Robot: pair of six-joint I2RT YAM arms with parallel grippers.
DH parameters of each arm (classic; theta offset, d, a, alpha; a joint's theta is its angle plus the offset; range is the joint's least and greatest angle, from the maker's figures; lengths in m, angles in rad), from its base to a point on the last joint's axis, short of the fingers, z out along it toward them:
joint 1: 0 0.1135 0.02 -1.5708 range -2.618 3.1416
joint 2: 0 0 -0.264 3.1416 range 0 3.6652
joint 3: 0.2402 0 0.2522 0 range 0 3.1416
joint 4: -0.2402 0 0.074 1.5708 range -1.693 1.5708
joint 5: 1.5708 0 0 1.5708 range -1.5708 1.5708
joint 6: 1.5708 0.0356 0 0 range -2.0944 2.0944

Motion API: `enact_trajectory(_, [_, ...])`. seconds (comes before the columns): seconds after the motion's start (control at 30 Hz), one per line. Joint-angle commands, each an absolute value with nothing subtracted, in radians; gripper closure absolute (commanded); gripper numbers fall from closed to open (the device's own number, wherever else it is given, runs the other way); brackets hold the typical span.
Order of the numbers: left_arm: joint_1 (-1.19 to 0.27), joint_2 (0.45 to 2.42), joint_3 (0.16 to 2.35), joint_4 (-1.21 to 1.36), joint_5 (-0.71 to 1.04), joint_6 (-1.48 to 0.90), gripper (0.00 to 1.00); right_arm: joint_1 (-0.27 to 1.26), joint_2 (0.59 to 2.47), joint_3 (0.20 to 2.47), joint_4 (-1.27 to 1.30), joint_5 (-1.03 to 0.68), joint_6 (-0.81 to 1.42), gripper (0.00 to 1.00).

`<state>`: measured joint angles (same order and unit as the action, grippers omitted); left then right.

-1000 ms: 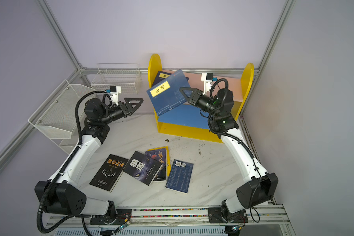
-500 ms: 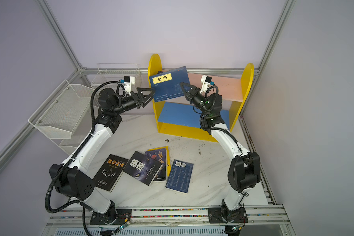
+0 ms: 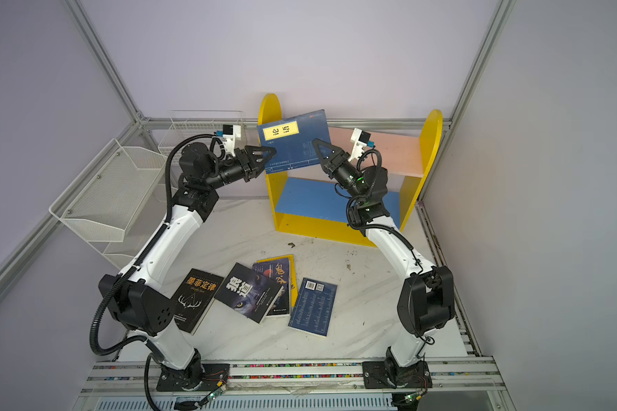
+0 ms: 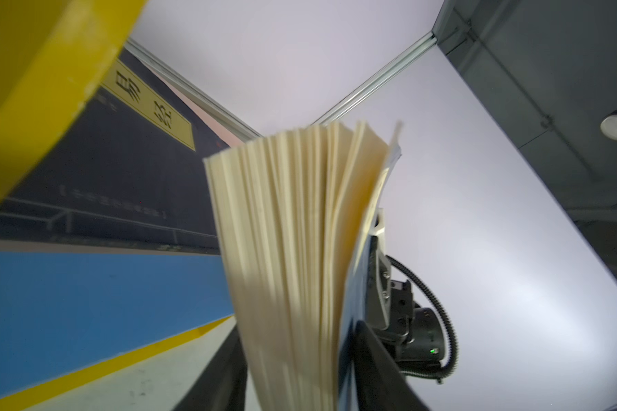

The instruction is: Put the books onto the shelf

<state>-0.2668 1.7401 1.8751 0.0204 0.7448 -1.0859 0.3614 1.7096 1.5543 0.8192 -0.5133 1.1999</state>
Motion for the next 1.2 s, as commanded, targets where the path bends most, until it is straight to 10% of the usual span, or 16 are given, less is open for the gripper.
enact_trajectory(0.0, [-0.275,1.742,1.980,0.011,0.749,-1.076,0.77,0.381,1.716,1.567,0.927,-0.506,1.222,0.89])
enact_trajectory(0.17, [-0.264,1.767,2.106,-0.137,0.768,-0.969,1.00,0.381,1.705,1.604,0.793,-0.562,1.104,0.82])
enact_trajectory(0.37, [-0.213,1.844,2.251,-0.149,0.942,-1.046,1.00,0.323,1.613,1.645,0.509,-0.662,0.899,0.31])
enact_trajectory(0.97, [-0.186,1.842,2.239,-0.103,1.131,-1.078,1.00,0.238,1.765,1.757,0.530,-1.110,1.236,0.40])
enact_trajectory(1.17, [-0.185,1.859,2.245,-0.097,1.147,-1.079,1.00,0.239,1.773,1.778,0.474,-1.086,1.215,0.76])
